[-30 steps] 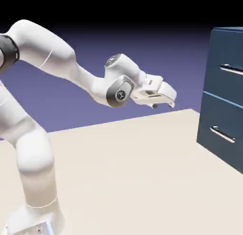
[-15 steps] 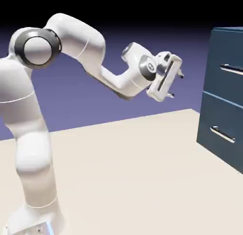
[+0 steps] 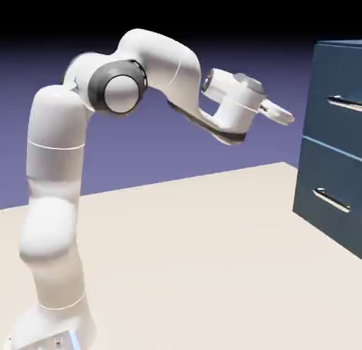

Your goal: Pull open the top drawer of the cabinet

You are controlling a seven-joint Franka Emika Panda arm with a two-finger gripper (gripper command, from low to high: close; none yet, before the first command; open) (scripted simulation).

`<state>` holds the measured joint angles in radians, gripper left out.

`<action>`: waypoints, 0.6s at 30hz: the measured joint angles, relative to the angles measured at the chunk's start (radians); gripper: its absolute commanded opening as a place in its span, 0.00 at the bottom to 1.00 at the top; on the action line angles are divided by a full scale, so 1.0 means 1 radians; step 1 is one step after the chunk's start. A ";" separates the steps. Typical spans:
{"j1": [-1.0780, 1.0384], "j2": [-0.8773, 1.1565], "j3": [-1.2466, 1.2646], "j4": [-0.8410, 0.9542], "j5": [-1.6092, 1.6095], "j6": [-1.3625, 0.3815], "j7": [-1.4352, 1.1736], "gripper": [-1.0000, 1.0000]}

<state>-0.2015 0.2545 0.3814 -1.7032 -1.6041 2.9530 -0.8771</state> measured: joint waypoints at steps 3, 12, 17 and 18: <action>-0.017 0.066 0.031 0.089 -0.129 -0.007 -0.130 0.50; -0.069 0.266 0.123 0.357 -0.517 -0.027 -0.522 0.50; -0.098 0.377 0.174 0.506 -0.733 -0.038 -0.739 0.50; -0.103 0.399 0.185 0.535 -0.776 -0.041 -0.783 0.50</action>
<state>-0.3049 0.6534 0.5660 -1.1677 -2.3802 2.9124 -1.6599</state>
